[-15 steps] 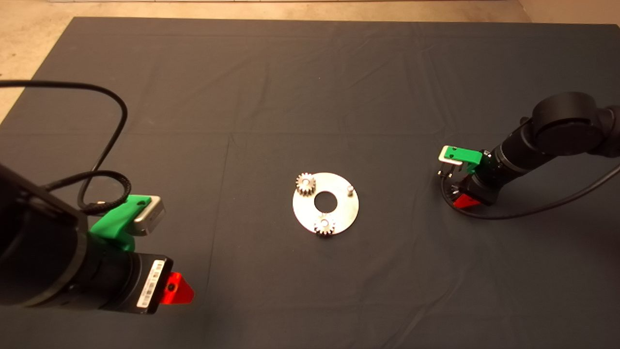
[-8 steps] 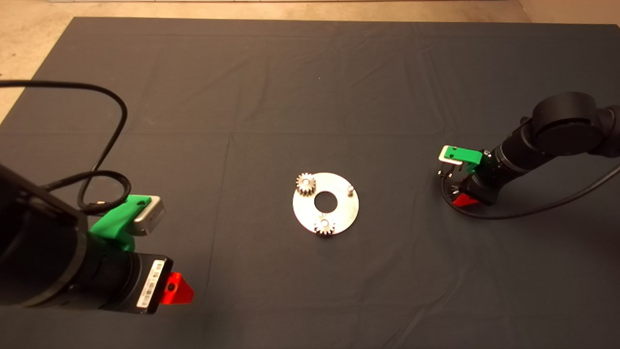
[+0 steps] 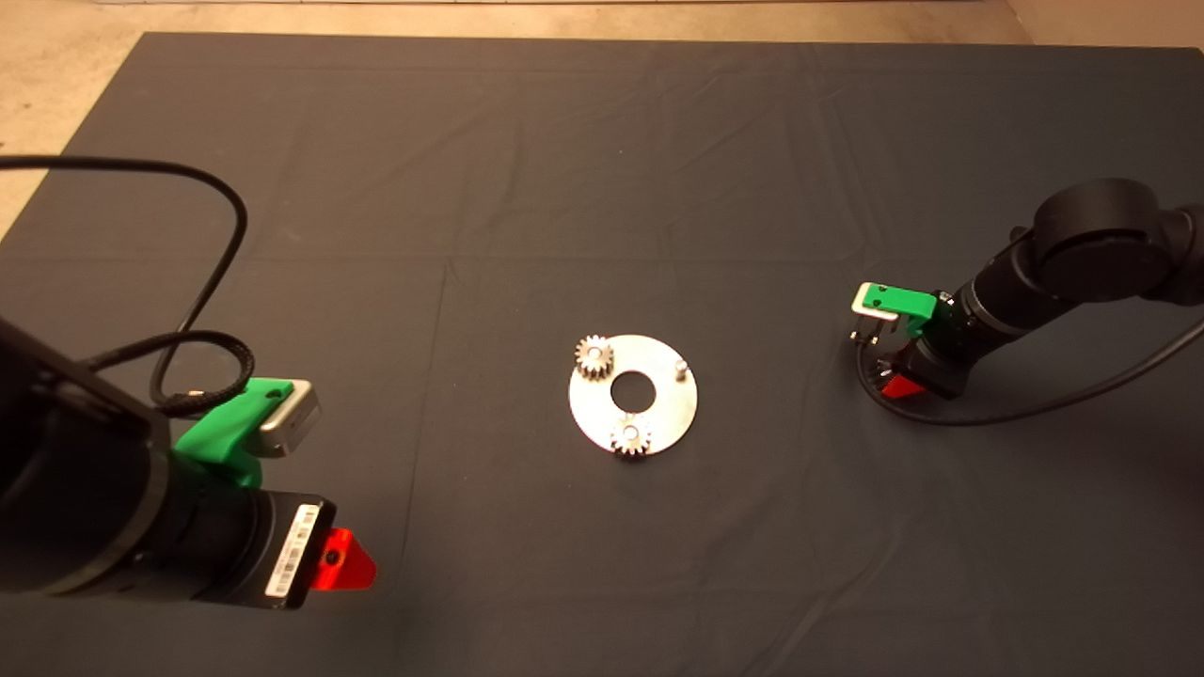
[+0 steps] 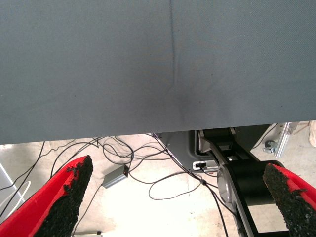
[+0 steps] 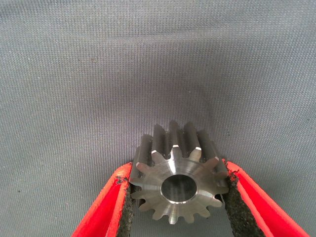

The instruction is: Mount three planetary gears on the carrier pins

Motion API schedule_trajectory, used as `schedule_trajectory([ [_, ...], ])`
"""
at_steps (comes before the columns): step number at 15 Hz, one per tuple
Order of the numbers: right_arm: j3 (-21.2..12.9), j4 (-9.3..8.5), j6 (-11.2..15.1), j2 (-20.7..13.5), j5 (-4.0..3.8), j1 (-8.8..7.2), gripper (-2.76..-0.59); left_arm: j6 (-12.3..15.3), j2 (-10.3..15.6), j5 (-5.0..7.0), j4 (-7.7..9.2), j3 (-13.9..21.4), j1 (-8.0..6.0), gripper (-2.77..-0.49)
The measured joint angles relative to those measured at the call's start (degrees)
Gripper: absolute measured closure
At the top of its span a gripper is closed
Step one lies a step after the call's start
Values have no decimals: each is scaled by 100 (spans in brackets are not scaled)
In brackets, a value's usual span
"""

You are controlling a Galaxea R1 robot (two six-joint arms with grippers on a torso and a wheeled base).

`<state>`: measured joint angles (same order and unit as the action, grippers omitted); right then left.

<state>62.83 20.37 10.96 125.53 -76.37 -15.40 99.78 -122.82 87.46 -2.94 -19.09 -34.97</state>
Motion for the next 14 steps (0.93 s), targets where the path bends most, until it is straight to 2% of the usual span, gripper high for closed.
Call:
schedule_trajectory([
  [10,-12,0,1,-2,2,-1,-110,0,-2,0,-1,0,0,-249],
  [14,-241,24,4,-11,1,0,-107,0,-2,-1,0,0,0,-249],
])
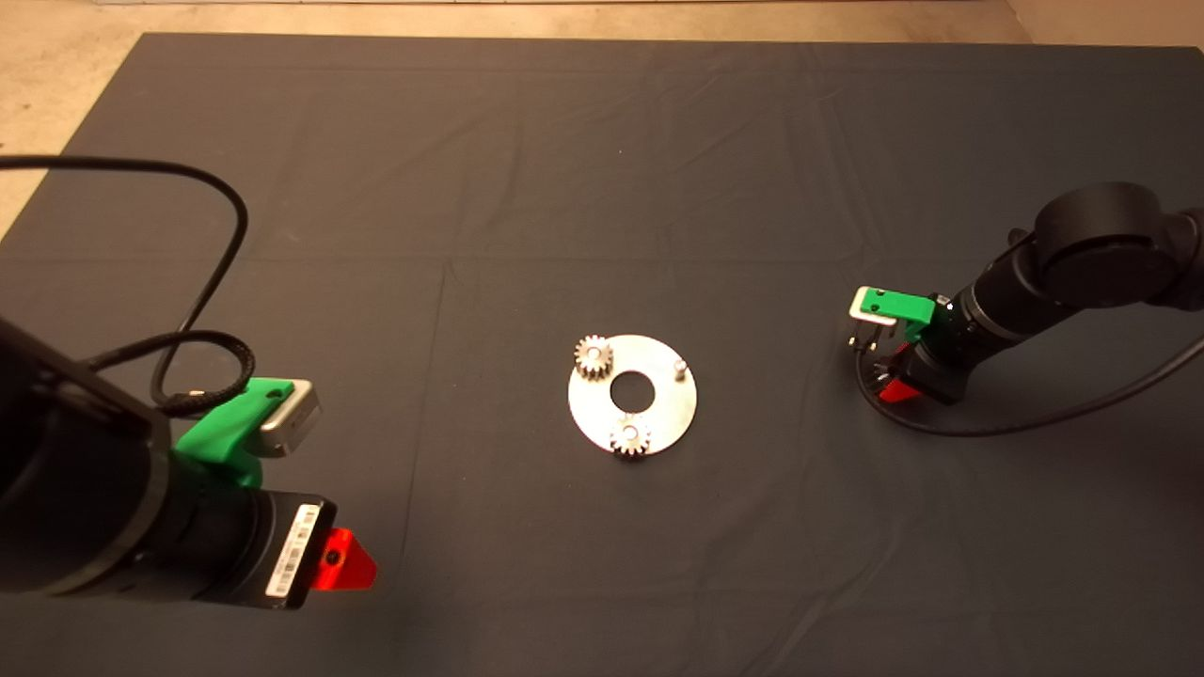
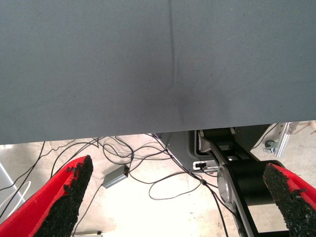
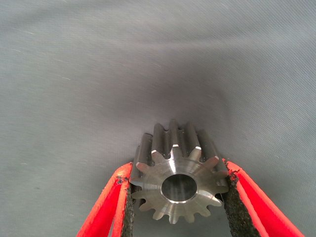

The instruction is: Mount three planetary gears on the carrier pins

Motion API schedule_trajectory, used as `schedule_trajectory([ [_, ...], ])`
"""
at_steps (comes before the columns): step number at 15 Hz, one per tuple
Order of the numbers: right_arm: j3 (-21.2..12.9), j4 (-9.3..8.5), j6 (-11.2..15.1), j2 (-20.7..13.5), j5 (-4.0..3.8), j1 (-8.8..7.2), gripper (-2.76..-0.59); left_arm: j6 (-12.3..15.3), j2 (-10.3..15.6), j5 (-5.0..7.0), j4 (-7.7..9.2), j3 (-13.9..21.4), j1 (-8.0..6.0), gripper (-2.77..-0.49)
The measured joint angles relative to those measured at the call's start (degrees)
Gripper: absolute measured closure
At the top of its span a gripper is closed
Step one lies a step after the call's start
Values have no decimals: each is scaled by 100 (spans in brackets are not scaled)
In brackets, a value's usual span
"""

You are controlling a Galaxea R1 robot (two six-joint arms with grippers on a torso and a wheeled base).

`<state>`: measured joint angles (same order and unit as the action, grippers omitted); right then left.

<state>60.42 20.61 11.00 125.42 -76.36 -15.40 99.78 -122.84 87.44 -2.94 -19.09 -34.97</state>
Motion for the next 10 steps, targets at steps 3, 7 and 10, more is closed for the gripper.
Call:
schedule_trajectory([
  [3,-58,17,112,29,-37,-4,-105,0,2,1,1,0,0,-249],
  [7,-535,24,568,24,-601,-344,-102,-2,0,1,1,0,0,-249],
  [10,-1170,30,1180,24,-962,-718,-98,-2,0,0,1,0,2,-249],
])
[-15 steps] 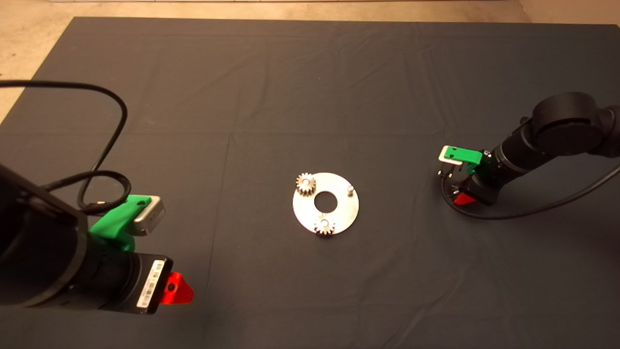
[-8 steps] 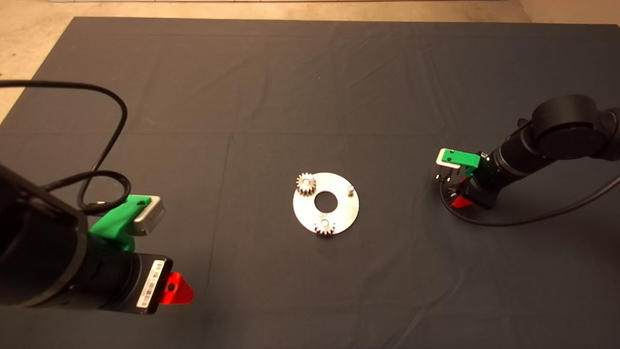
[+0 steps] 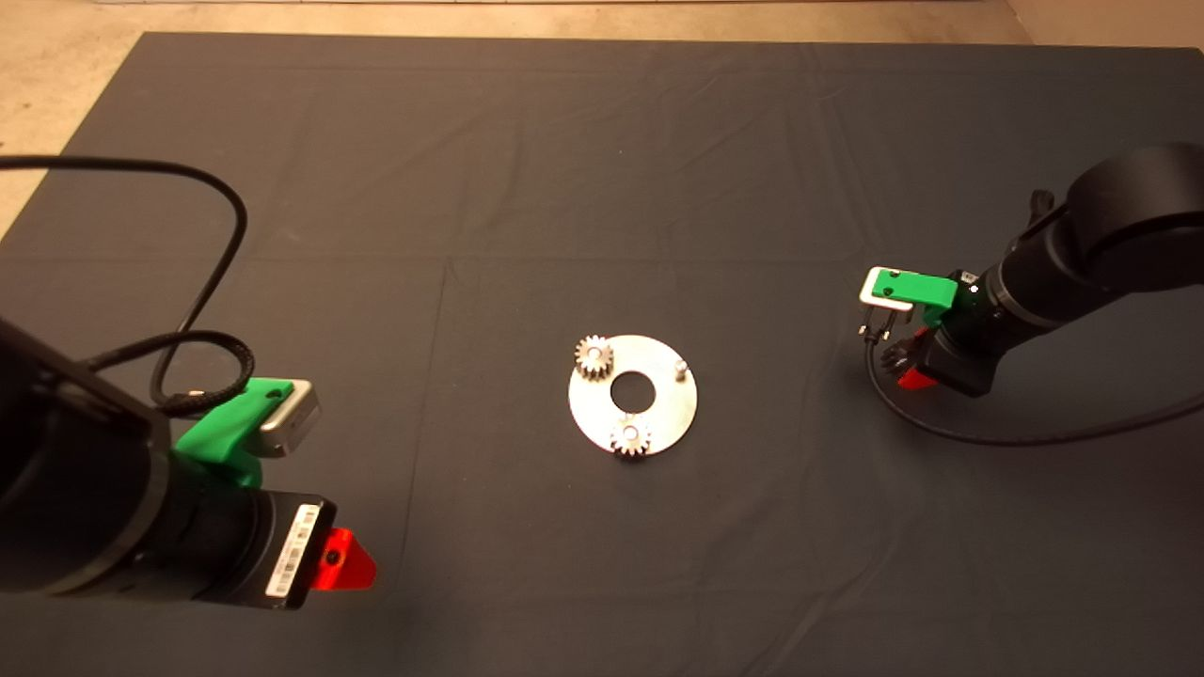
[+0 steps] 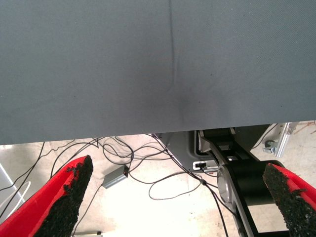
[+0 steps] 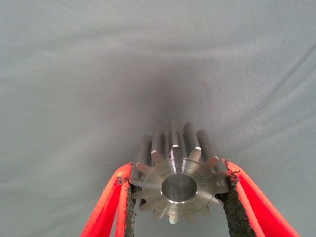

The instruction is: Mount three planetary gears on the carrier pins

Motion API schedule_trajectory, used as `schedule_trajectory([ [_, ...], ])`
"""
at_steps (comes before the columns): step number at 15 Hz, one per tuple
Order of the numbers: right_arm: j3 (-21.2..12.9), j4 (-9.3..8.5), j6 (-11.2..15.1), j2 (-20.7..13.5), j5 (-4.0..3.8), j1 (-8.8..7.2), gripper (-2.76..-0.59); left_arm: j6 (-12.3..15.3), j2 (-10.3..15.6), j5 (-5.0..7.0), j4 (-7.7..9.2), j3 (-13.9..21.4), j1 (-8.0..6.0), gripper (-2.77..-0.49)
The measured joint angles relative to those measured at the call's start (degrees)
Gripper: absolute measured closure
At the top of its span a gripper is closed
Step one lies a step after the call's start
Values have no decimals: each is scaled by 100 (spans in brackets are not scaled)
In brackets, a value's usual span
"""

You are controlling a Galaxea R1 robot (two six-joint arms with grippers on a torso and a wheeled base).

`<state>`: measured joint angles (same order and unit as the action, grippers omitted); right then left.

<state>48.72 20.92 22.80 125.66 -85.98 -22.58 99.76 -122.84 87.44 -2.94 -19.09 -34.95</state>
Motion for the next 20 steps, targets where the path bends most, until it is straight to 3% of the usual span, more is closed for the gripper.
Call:
schedule_trajectory([
  [3,-135,-15,873,200,-200,-127,-99,0,-9,1,2,0,50,-249],
  [6,-209,-39,1343,762,-198,-145,-99,-4,-145,-1,10,0,128,-249],
  [8,-227,-50,1515,1159,-118,-160,-100,-9,-215,-1,10,0,168,-249],
  [14,58,-77,1736,1878,-170,-178,-98,-15,-531,1,13,0,194,-249],
  [20,808,-78,1744,2528,-174,-171,-97,-15,-697,-1,16,0,207,-249],
])
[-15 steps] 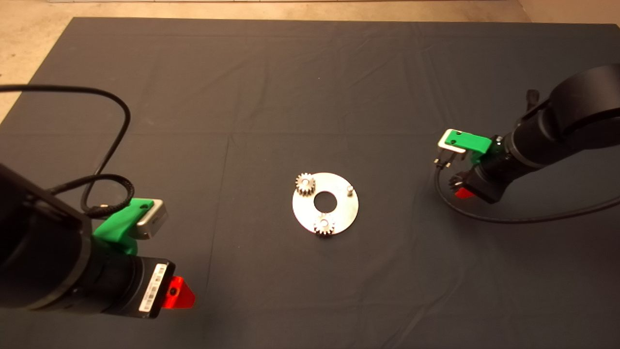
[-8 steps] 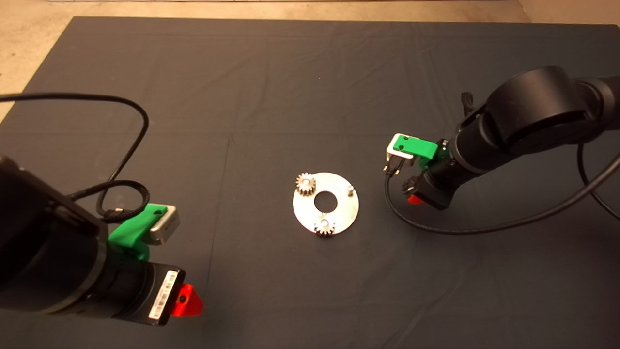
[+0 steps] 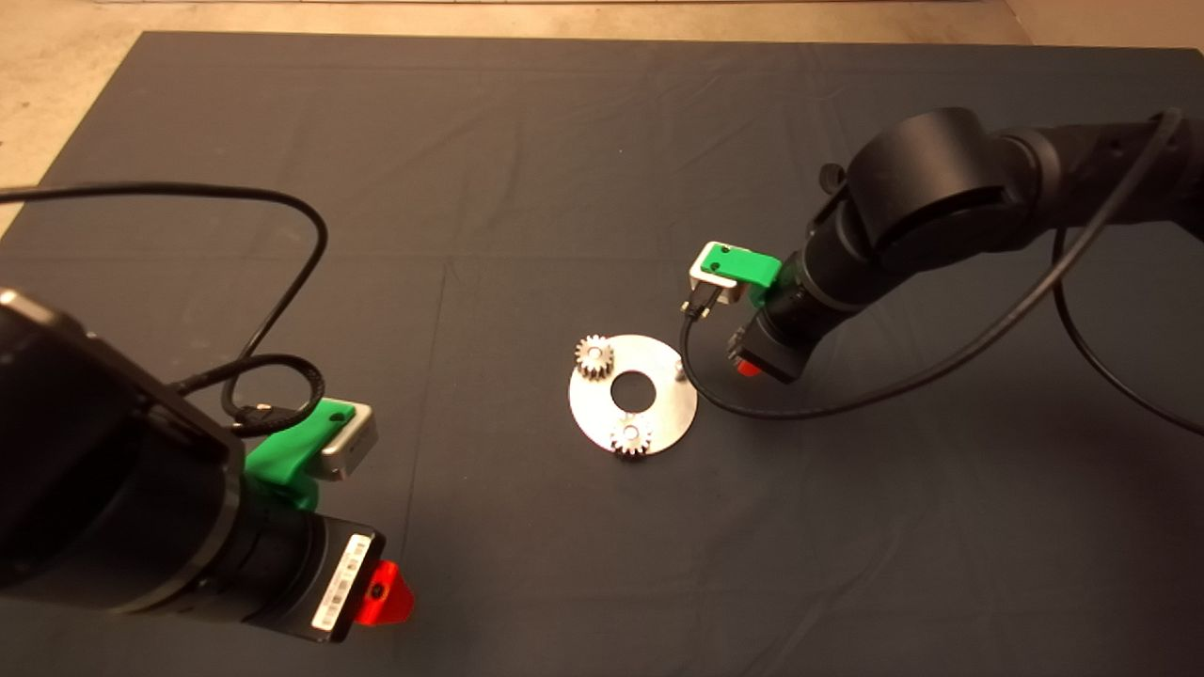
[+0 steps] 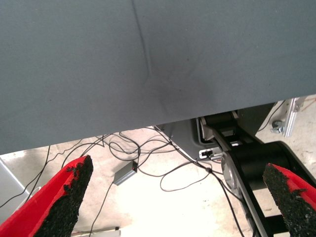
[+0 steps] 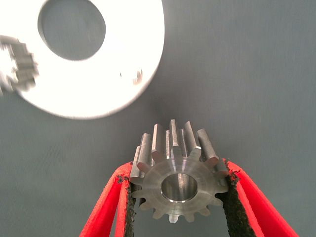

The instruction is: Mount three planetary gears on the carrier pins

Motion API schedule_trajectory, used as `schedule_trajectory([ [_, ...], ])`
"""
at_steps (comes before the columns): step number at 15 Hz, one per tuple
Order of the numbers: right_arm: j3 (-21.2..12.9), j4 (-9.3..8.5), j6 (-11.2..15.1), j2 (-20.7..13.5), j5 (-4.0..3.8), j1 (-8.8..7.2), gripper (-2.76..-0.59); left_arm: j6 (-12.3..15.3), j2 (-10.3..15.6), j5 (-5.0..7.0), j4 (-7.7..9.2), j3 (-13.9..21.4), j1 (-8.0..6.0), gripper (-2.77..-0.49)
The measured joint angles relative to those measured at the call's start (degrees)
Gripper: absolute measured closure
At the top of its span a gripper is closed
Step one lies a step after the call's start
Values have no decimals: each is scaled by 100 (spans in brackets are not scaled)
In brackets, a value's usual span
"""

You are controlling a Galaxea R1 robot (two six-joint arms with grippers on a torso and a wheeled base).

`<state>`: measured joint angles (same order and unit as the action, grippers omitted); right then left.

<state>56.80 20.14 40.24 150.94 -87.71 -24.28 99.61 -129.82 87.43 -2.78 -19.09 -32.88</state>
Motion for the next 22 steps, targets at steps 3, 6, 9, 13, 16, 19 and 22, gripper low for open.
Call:
schedule_trajectory([
  [3,244,0,0,243,4,0,-98,2,-4,2,0,0,0,-249],
  [6,388,0,0,370,4,1,-98,2,-20,0,0,0,0,-249],
  [9,505,0,0,474,0,4,-98,2,-22,2,0,0,0,-249],
  [13,631,0,8,645,6,61,-98,0,-20,2,0,0,0,-249],
  [16,714,0,13,698,1,66,-98,-2,-20,2,0,0,0,-249],
  [19,749,-2,22,744,3,172,-99,-35,-22,0,0,0,-2,-249],
  [22,769,-7,30,750,1,232,-98,-57,-20,2,0,0,0,-249],
])
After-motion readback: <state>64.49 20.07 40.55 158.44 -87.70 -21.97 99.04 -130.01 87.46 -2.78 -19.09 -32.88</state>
